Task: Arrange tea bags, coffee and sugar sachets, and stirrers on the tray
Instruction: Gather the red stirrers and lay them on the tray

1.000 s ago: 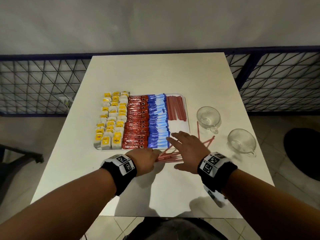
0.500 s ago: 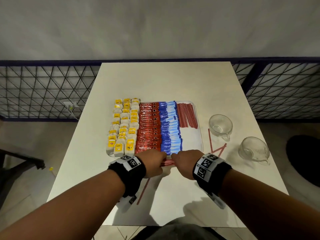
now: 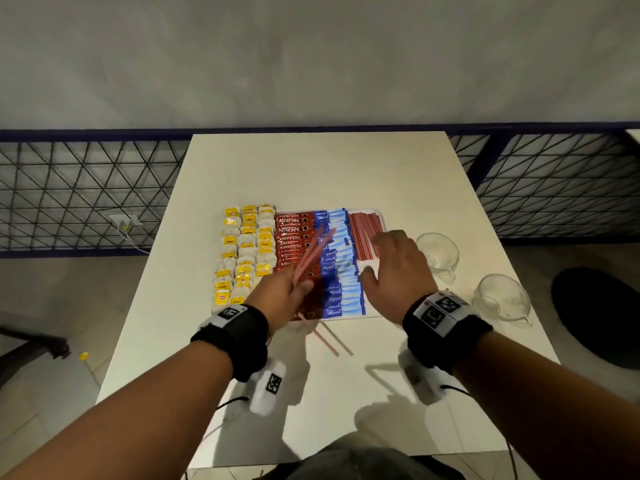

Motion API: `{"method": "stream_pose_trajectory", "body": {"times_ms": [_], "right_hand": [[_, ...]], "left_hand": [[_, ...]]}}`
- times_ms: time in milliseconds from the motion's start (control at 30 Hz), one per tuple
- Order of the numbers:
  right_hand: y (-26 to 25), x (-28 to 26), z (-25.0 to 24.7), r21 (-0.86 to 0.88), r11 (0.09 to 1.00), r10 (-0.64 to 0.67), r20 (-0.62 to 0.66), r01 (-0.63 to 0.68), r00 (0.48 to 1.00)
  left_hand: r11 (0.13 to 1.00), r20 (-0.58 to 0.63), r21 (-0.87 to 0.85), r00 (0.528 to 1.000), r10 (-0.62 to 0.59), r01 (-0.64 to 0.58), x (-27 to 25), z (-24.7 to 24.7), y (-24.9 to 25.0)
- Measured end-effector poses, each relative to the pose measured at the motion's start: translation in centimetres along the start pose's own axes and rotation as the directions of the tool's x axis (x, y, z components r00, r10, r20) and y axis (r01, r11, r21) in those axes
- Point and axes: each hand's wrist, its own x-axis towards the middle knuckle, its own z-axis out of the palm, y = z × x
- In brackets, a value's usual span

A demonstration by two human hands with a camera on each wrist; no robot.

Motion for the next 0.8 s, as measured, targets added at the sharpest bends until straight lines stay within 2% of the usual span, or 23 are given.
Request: {"method": "stream_pose_trajectory", "body": {"times_ms": [33, 67, 100, 133, 167, 200, 233, 300, 367, 400, 467, 533, 600, 667, 733, 767, 800], "right_hand": [[-0.1, -0.1, -0.1, 0.11, 0.993, 0.042, 0.052, -0.047, 0.998], [-0.5, -0.2, -0.1, 0.225, 0.969, 0.06, 0.188, -0.103, 0.98], [-1.1, -0.4, -0.2, 0.322, 0.934, 0.027, 0.372, -0.156, 0.928], [-1.8, -0.5, -0.2, 0.386, 0.901, -0.043, 0.535, -0.198, 0.844], [-2.3, -0.6, -0.2, 0.418, 0.882, -0.114, 0.636, -0.217, 0.763], [-2.5, -0.7, -0.2, 0.436, 0.869, -0.153, 0.687, -0.235, 0.71], [-2.4, -0.7, -0.1, 0.452, 0.851, -0.162, 0.71, -0.267, 0.685], [-1.4, -0.6, 0.0, 0.481, 0.804, -0.12, 0.708, -0.351, 0.696], [0.0, -0.4, -0.3, 0.469, 0.798, -0.023, 0.651, -0.379, 0.758], [0.5, -0.2, -0.5, 0.478, 0.789, 0.024, 0.606, -0.387, 0.795], [0.7, 0.3, -0.9, 0.536, 0.744, 0.042, 0.559, -0.399, 0.828], [0.2, 1.0, -1.2, 0.6, 0.734, -0.071, 0.532, -0.317, 0.844], [-0.4, 1.4, -1.8, 0.544, 0.829, -0.193, 0.491, -0.127, 0.849], [-0.5, 1.5, -2.2, 0.415, 0.909, -0.267, 0.499, 0.043, 0.825], [-0.3, 1.2, -2.5, 0.396, 0.913, -0.32, 0.534, 0.103, 0.783], [0.2, 1.0, -2.5, 0.406, 0.907, -0.334, 0.538, 0.109, 0.774], [1.1, 1.0, -2.4, 0.405, 0.909, -0.318, 0.525, 0.098, 0.79]], "left_hand": [[0.995, -0.079, -0.093, 0.997, -0.027, 0.019, 0.3, -0.1, 0.0], [0.986, -0.145, -0.169, 0.989, -0.033, 0.008, 0.4, -0.2, 0.4], [0.974, -0.196, -0.225, 0.98, -0.027, -0.018, 0.7, 0.0, 0.9], [0.961, -0.239, -0.27, 0.971, -0.017, -0.05, 0.9, 0.2, 1.6], [0.949, -0.272, -0.305, 0.962, -0.013, -0.073, 1.1, 0.6, 2.2], [0.937, -0.295, -0.337, 0.955, -0.018, -0.087, 1.2, 0.8, 2.9], [0.92, -0.322, -0.378, 0.946, -0.027, -0.102, 1.4, 0.9, 3.4], [0.878, -0.396, -0.463, 0.914, -0.086, -0.118, 1.8, 0.8, 3.7], [0.802, -0.445, -0.588, 0.871, -0.207, -0.11, 2.0, 0.6, 3.3], [0.742, -0.425, -0.662, 0.869, -0.252, -0.108, 1.9, 0.8, 3.3], [0.63, -0.325, -0.77, 0.913, -0.246, -0.104, 1.5, 1.7, 4.2], [0.655, -0.276, -0.749, 0.945, -0.175, -0.097, 1.2, 3.1, 5.6], [0.689, -0.278, -0.717, 0.95, -0.145, -0.104, 1.2, 3.8, 7.0], [0.687, -0.303, -0.719, 0.936, -0.179, -0.102, 1.6, 3.9, 7.6], [0.693, -0.323, -0.715, 0.922, -0.212, -0.09, 1.7, 3.8, 7.7], [0.693, -0.327, -0.716, 0.917, -0.226, -0.084, 1.6, 3.6, 7.6], [0.682, -0.315, -0.728, 0.918, -0.241, -0.07, 1.5, 3.5, 7.4]]}}
